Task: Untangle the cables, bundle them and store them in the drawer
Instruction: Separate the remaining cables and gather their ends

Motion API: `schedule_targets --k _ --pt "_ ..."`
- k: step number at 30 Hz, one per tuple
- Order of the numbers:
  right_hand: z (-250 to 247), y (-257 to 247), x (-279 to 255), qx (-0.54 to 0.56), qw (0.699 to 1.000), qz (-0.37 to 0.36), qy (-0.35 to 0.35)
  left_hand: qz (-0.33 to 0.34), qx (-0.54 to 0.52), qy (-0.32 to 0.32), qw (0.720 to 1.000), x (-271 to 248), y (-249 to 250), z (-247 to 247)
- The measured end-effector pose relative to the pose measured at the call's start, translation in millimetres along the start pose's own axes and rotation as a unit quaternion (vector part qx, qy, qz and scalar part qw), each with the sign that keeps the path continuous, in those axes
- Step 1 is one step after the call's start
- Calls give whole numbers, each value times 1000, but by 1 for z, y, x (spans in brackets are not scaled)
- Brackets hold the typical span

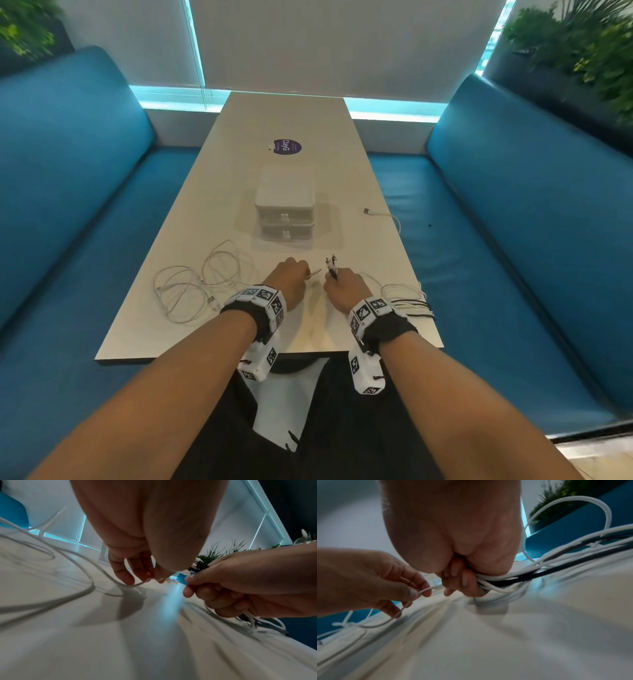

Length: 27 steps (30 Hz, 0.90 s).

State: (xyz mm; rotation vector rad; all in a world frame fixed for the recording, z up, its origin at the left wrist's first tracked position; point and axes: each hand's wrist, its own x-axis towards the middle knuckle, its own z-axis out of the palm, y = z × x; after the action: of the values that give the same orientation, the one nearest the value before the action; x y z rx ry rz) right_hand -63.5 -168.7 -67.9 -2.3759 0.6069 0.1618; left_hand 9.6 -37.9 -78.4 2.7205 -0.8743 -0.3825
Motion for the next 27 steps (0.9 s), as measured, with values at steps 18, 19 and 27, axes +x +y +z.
schedule_targets --k 18,19,27 --pt "-19 -12 -7 98 991 -72 57 13 -278 83 957 -9 13 -4" --pt "-18 -13 -6 91 992 -71 55 5 -291 79 953 -10 11 -3" --pt "-16 -10 -1 28 994 -77 72 37 -90 24 995 -13 9 -7"
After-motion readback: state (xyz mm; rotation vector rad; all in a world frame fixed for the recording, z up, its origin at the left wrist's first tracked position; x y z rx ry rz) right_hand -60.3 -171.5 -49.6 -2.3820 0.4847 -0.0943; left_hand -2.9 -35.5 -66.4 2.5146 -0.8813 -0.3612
